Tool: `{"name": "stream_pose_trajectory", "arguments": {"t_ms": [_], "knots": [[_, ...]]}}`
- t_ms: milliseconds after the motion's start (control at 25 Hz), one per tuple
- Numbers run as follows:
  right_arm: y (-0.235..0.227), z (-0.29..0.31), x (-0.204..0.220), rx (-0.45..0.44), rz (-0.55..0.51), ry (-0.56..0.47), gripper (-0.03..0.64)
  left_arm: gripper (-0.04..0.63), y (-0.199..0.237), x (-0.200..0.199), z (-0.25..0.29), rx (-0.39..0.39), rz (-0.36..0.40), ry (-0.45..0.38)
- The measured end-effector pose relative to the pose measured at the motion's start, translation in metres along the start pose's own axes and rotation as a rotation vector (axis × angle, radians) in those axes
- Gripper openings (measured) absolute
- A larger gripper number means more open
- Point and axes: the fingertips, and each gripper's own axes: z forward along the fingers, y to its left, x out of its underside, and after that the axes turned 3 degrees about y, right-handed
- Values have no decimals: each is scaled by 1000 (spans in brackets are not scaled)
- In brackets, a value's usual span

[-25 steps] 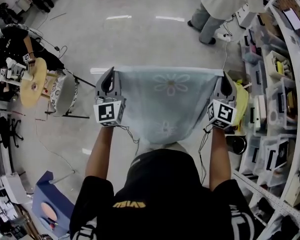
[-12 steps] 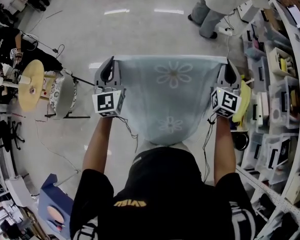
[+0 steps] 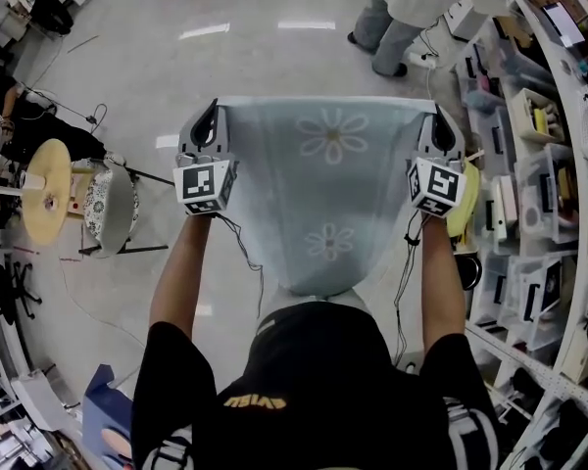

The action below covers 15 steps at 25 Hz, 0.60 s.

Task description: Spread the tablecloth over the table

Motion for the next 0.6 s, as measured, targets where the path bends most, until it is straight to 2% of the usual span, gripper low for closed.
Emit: {"name": "stream_pose_trajectory", "arguments": {"t_ms": [240,440,600], "knots": [[-6,21,7,13,-17,20,6,18,2,2,33,20,20,3],[-6,41,22,16,-26,51,6,18,4,16,57,15,8,27],[-7,60,36,12,-36,84,6,18,3,31,80,50,3,53]]}}
